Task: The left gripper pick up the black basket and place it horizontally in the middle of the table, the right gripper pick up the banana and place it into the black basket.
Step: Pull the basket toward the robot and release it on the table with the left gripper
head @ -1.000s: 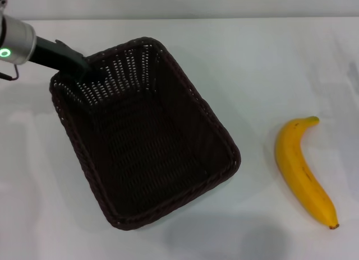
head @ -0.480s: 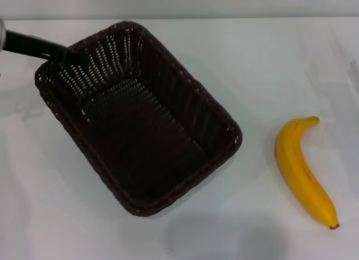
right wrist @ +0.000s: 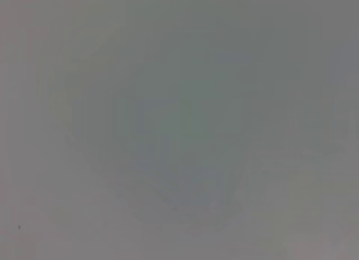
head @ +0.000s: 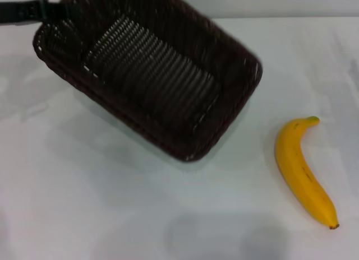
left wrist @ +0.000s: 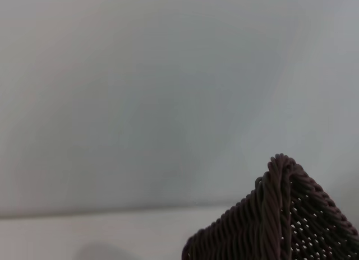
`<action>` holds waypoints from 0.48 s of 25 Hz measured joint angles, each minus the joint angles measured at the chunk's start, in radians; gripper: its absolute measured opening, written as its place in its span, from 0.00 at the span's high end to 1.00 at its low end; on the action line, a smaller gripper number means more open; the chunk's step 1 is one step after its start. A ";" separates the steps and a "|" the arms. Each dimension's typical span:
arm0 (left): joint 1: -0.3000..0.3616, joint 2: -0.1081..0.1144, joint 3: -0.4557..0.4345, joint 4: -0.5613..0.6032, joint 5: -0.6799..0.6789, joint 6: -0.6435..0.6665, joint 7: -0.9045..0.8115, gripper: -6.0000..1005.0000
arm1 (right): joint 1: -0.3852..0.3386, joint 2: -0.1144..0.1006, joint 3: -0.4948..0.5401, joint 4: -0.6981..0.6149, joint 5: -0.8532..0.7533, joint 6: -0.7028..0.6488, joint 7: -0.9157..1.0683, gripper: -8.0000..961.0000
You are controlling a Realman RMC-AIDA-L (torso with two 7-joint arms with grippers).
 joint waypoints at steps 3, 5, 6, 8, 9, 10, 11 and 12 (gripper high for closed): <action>0.024 0.000 -0.018 -0.001 -0.049 0.001 -0.010 0.79 | 0.000 -0.001 0.000 -0.001 0.000 0.000 0.000 0.13; 0.053 -0.006 -0.063 -0.003 -0.080 0.003 -0.014 0.79 | 0.000 -0.001 0.000 -0.003 0.000 0.000 0.000 0.13; 0.058 -0.009 -0.073 -0.004 -0.083 0.003 -0.014 0.79 | 0.000 -0.001 0.000 -0.005 0.000 0.000 0.000 0.13; 0.081 -0.020 -0.116 -0.014 -0.091 0.003 -0.014 0.79 | -0.001 -0.001 -0.001 -0.010 0.000 -0.001 0.000 0.13; 0.091 -0.026 -0.131 -0.021 -0.092 0.002 -0.014 0.79 | -0.001 -0.001 -0.002 -0.013 0.000 -0.001 0.000 0.13; 0.100 -0.032 -0.142 -0.029 -0.094 0.002 -0.014 0.79 | -0.002 -0.001 -0.001 -0.015 0.000 -0.002 0.000 0.13; 0.110 -0.038 -0.146 -0.036 -0.097 0.003 -0.014 0.79 | -0.002 -0.002 -0.001 -0.016 0.000 -0.003 0.000 0.13; 0.118 -0.044 -0.149 -0.041 -0.102 0.004 -0.013 0.79 | -0.002 -0.002 -0.001 -0.017 0.000 -0.003 0.000 0.13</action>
